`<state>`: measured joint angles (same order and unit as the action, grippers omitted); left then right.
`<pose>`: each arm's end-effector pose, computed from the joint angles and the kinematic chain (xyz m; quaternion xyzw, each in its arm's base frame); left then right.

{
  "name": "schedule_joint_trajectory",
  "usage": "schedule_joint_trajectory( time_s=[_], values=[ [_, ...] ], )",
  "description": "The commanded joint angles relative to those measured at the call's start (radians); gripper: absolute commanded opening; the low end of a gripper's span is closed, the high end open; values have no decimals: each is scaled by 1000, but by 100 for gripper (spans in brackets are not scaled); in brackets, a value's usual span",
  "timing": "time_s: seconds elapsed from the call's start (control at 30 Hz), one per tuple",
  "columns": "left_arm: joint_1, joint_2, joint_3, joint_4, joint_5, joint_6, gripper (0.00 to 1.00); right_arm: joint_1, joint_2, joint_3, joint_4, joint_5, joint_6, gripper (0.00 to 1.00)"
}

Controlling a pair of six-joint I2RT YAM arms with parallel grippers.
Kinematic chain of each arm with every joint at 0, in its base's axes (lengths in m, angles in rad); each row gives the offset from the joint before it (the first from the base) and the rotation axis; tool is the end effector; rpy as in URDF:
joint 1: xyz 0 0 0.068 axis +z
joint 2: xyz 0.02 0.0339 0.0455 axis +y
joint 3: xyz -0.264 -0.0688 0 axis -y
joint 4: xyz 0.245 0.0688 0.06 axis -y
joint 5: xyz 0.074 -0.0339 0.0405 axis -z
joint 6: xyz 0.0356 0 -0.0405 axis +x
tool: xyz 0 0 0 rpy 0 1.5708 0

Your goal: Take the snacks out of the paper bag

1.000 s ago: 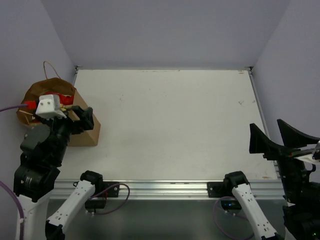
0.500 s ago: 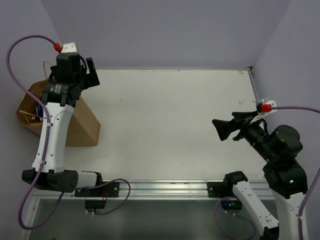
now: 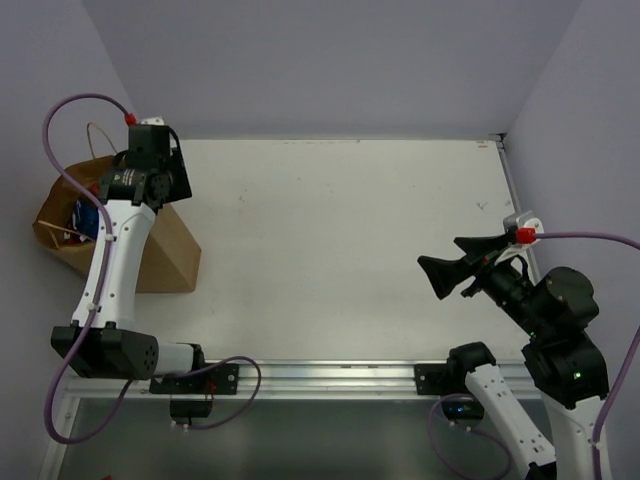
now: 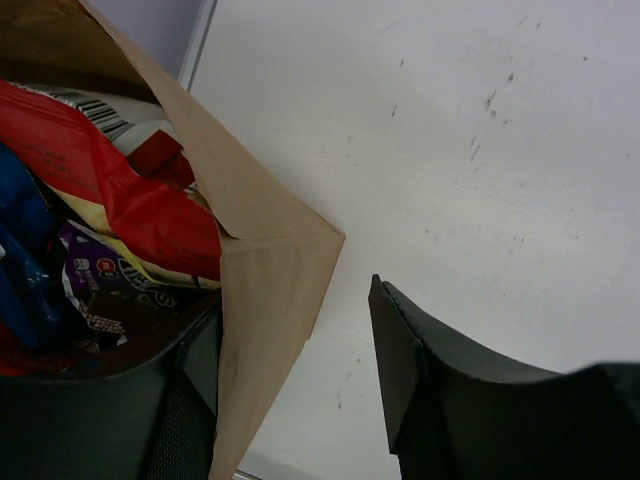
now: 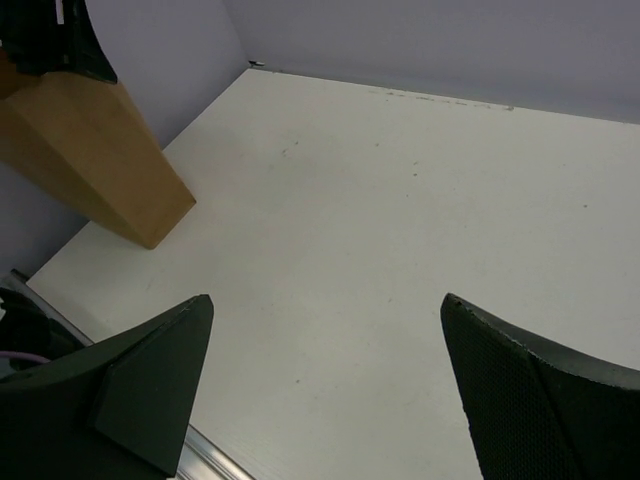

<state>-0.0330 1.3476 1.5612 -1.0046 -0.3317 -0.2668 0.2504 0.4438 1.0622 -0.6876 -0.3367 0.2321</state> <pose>0.2642 0.0029 0.4050 -0.1687 0.8987 0.0950 0.3935 0.0492 0.0247 0.4103 -0.1209 0.7197 0.2796 0.6238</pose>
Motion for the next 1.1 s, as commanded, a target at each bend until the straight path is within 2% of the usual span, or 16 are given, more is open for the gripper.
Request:
schedule_joint_trajectory(
  time_s=[0.0,0.1,0.13,0.2,0.23,0.27,0.37,0.43,0.57,0.67,0.9,1.0,1.03,1.07],
  values=[
    [7,-11,-12,-2,37,14,58,10,-19,-19,46,-9,3,99],
    [7,-10,-6,-2,60,20,34,15,-30,-24,48,-2,0,99],
    [7,-7,-4,-5,72,23,20,15,-31,-25,51,-2,-2,99],
    [7,-5,5,-5,124,35,10,18,-34,-28,53,-2,-2,99],
    [7,-4,7,-3,140,37,1,18,-37,-30,54,-2,-2,99],
    [5,-2,10,0,187,37,0,18,-39,-30,54,-4,-2,99],
    [-14,-2,14,18,317,31,0,20,-45,-34,60,-2,-4,99],
    [-60,2,26,27,327,15,0,20,-51,-36,62,-1,-4,99],
    [-293,45,75,34,353,-49,0,21,-54,-39,62,4,-5,99],
    [-414,74,100,49,347,-89,0,21,-59,-39,59,16,-10,99],
    [-571,97,118,52,345,-97,2,21,-66,-41,59,22,-14,99],
    [-591,105,164,18,320,-106,27,21,-63,-42,57,18,-14,99],
    [-591,99,183,3,292,-117,44,21,-60,-42,57,18,-14,99],
    [-591,96,204,-5,260,-144,53,21,-62,-42,57,19,-14,99]
  ],
)
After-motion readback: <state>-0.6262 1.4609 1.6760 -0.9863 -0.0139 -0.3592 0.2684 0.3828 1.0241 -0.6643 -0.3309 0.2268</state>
